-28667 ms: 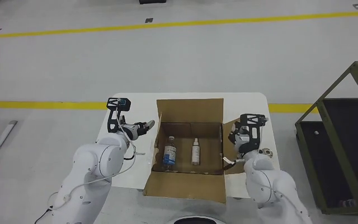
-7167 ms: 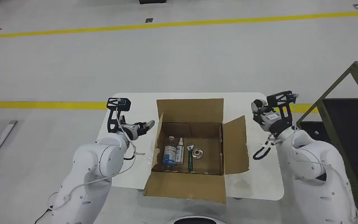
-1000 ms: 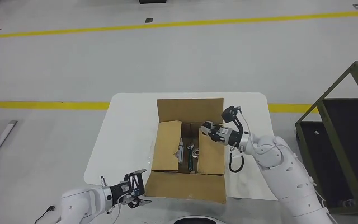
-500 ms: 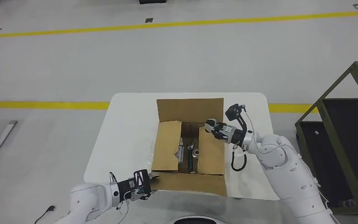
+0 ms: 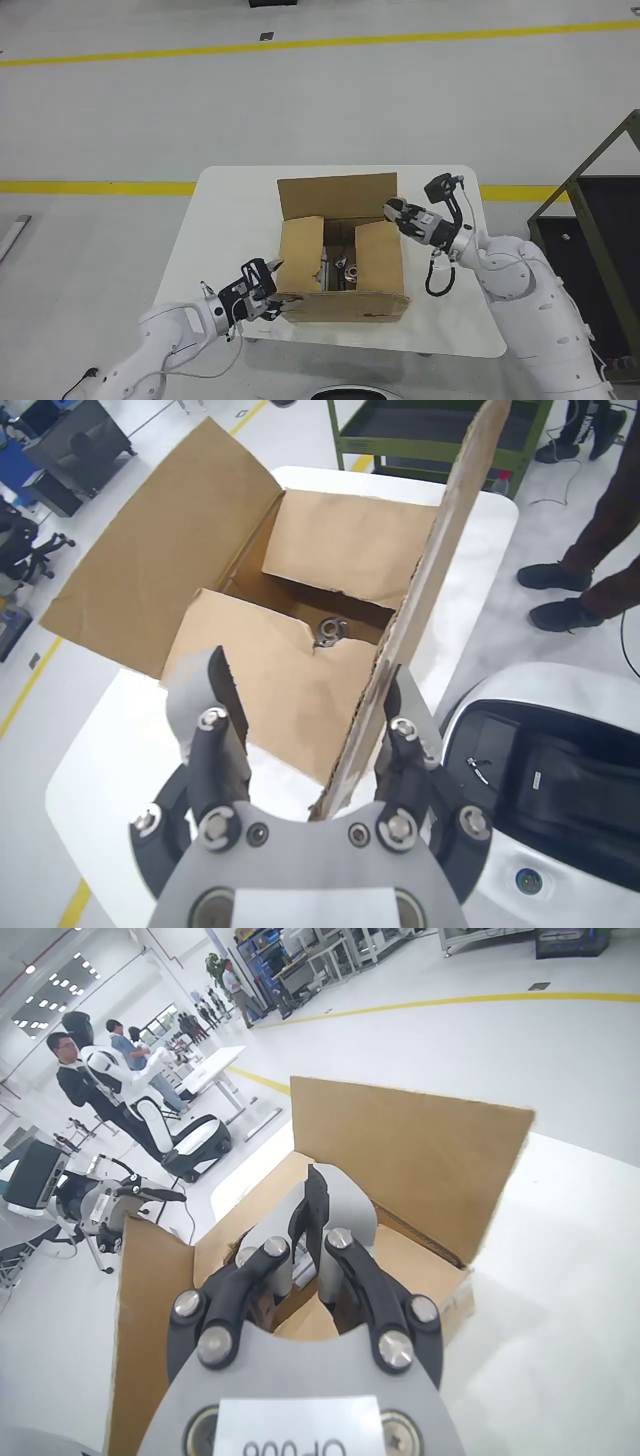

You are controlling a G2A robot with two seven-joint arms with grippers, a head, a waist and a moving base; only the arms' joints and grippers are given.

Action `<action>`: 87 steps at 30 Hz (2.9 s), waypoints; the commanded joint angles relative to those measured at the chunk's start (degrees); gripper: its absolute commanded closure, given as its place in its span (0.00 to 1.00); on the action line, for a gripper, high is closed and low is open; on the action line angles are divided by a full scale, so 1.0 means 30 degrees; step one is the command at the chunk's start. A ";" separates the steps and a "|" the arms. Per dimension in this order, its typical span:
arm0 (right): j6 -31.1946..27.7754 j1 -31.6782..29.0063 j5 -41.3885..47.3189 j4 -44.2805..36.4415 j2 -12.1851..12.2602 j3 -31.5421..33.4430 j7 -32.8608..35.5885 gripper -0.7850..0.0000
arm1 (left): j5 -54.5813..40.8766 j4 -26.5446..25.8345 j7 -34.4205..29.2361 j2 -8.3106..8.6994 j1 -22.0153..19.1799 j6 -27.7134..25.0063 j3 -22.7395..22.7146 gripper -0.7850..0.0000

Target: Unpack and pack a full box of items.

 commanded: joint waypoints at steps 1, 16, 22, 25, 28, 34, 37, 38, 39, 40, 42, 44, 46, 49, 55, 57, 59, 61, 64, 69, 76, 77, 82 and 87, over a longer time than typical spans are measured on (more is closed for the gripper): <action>0.0840 0.0169 -0.0468 -0.0156 0.0060 0.0239 0.0369 1.00 | -0.0471 0.0324 -0.0501 -0.0130 -0.0324 0.0942 0.0296 0.00; 0.6239 0.2138 0.0346 0.3301 -0.0019 0.1153 -0.0521 1.00 | -0.1151 0.2786 -0.2853 -0.0877 -0.2566 0.4280 0.2061 0.00; 0.7485 0.4422 -0.0536 0.5717 -0.0410 -0.0755 -0.0207 1.00 | -0.1561 0.3527 -0.3415 -0.1088 -0.3150 0.4713 0.2369 0.00; 0.7352 0.5725 -0.0175 0.7273 -0.0790 -0.2038 -0.0149 1.00 | -0.1644 0.3750 -0.3511 -0.1150 -0.3244 0.4751 0.2436 0.00; 0.6886 0.7044 0.0246 0.8989 -0.1181 -0.3185 0.0106 1.00 | -0.1873 0.3865 -0.3659 -0.1194 -0.3333 0.4798 0.2365 0.00; 0.4733 0.8883 0.1248 1.1208 -0.1732 -0.4579 0.1189 1.00 | -0.2078 0.4030 -0.4097 -0.1231 -0.3429 0.4725 0.2153 0.00; 0.3398 0.9254 0.1788 1.1964 -0.1816 -0.4735 0.1689 1.00 | -0.2119 0.4142 -0.4240 -0.1256 -0.3417 0.4772 0.2107 0.00; 0.3088 0.9358 0.1941 1.2184 -0.1824 -0.4752 0.1961 1.00 | -0.2149 0.4157 -0.4279 -0.1270 -0.3414 0.4823 0.2099 0.00; 0.2707 0.9435 0.2098 1.2296 -0.1833 -0.4802 0.2323 1.00 | -0.2168 0.4175 -0.4308 -0.1283 -0.3410 0.4840 0.2105 0.00; 0.2382 0.9509 0.2271 1.2421 -0.1831 -0.4791 0.2554 1.00 | -0.2174 0.4188 -0.4323 -0.1295 -0.3416 0.4845 0.2110 0.00; 0.1856 0.9583 0.2358 1.2482 -0.1803 -0.4822 0.3136 1.00 | -0.2142 0.4231 -0.4321 -0.1319 -0.3432 0.4851 0.2125 0.00; 0.1395 0.9520 0.2456 1.2247 -0.1748 -0.4780 0.3546 1.00 | -0.2128 0.4256 -0.4337 -0.1344 -0.3435 0.4935 0.2123 0.00; 0.1124 0.9283 0.2522 1.1856 -0.1664 -0.4699 0.3971 1.00 | -0.2110 0.4301 -0.4398 -0.1367 -0.3423 0.5075 0.2101 0.00; 0.1180 0.8729 0.2421 1.0918 -0.1523 -0.4661 0.4786 1.00 | -0.2231 0.4375 -0.4558 -0.1404 -0.3343 0.5392 0.2032 0.00; 0.1804 0.7345 0.1739 0.8708 -0.1145 -0.4391 0.6152 1.00 | -0.2697 0.4285 -0.4811 -0.1451 -0.3236 0.5556 0.1787 0.00; 0.2080 0.6809 0.1482 0.7961 -0.1015 -0.4241 0.6359 1.00 | -0.2660 0.4208 -0.4819 -0.1454 -0.3198 0.5569 0.1718 0.00; 0.2088 0.6167 0.1768 0.7244 -0.0926 -0.4087 0.6404 1.00 | -0.2623 0.4134 -0.4834 -0.1455 -0.3161 0.5530 0.1649 0.00; 0.2088 0.5684 0.2001 0.6704 -0.0868 -0.4076 0.6655 1.00 | -0.2648 0.4064 -0.4843 -0.1452 -0.3081 0.5480 0.1560 0.00; 0.1903 0.5241 0.2315 0.5747 -0.0856 -0.4266 0.6815 1.00 | -0.2594 0.4015 -0.4858 -0.1437 -0.2904 0.5450 0.1408 0.00; 0.1543 0.4858 0.2371 0.5092 -0.0958 -0.5115 0.6950 1.00 | -0.2513 0.4003 -0.4884 -0.1439 -0.2696 0.5445 0.1271 0.00; 0.1388 0.4887 0.2149 0.5345 -0.1338 -0.6583 0.5635 1.00 | -0.2565 0.4014 -0.4974 -0.1468 -0.2681 0.5442 0.1084 0.00; 0.1417 0.4856 0.2000 0.5411 -0.1390 -0.6795 0.5421 1.00 | -0.2567 0.4010 -0.4985 -0.1471 -0.2678 0.5434 0.1054 0.00; 0.1824 0.4673 0.1181 0.5570 -0.1636 -0.7722 0.4321 1.00 | -0.2582 0.4169 -0.5010 -0.1496 -0.2696 0.5454 0.0946 0.00; 0.2590 0.4677 0.0669 0.5835 -0.1844 -0.8360 0.3876 1.00 | -0.2561 0.4381 -0.4972 -0.1544 -0.2757 0.5463 0.0968 0.00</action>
